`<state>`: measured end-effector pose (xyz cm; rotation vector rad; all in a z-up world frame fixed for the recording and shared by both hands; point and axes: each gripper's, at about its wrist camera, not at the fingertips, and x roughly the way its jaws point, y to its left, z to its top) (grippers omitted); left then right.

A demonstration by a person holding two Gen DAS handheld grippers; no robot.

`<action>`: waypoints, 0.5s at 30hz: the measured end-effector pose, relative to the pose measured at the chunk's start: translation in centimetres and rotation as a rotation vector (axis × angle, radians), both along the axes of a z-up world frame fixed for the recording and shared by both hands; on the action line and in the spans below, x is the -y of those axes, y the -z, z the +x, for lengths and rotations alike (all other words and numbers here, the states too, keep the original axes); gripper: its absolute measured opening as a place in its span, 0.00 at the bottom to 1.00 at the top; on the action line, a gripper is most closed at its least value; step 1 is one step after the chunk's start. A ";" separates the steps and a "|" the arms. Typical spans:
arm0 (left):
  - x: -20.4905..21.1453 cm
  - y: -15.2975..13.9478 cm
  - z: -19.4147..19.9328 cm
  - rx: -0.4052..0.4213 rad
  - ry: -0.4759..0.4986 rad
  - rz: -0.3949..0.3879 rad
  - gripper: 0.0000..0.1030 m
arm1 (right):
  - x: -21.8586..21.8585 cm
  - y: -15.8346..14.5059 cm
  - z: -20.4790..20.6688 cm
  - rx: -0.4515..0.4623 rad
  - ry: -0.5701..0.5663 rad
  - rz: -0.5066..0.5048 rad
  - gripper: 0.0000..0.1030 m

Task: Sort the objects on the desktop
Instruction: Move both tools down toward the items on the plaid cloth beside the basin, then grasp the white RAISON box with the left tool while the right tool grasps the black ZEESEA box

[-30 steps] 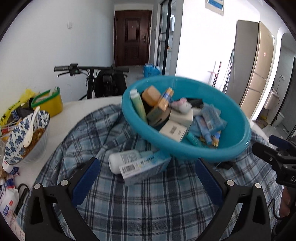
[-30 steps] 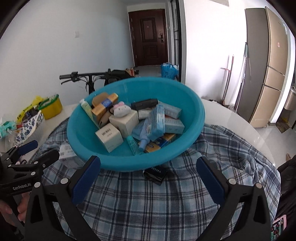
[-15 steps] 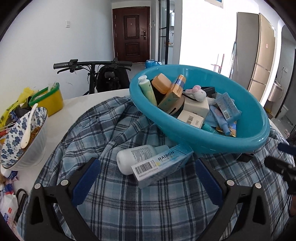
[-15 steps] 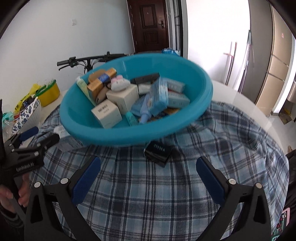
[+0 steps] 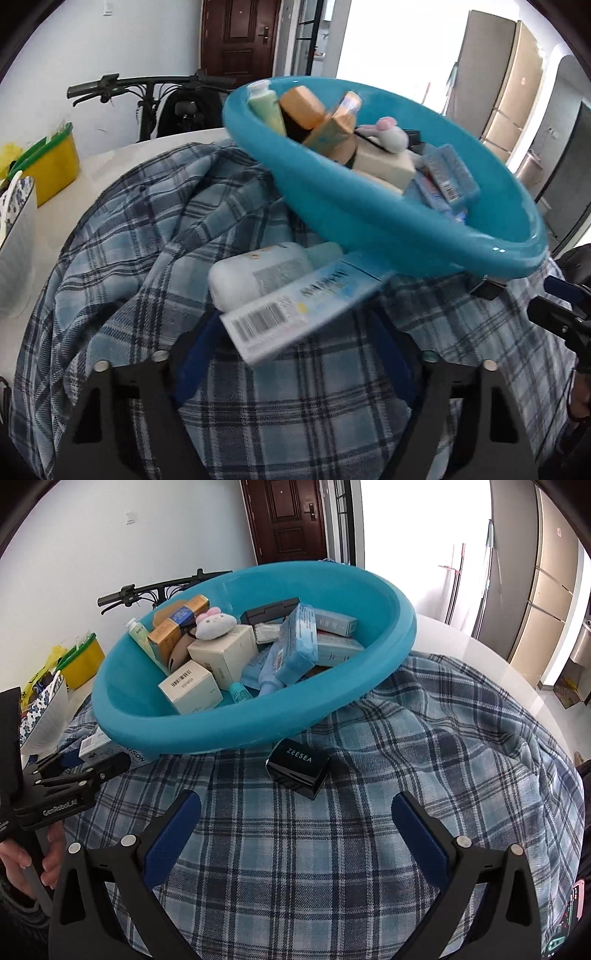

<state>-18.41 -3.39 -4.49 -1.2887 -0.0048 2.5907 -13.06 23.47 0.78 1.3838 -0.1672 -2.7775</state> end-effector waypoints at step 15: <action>0.0 -1.3 2.6 0.058 0.082 0.051 0.44 | -0.7 1.0 -0.7 0.038 0.021 -0.019 1.00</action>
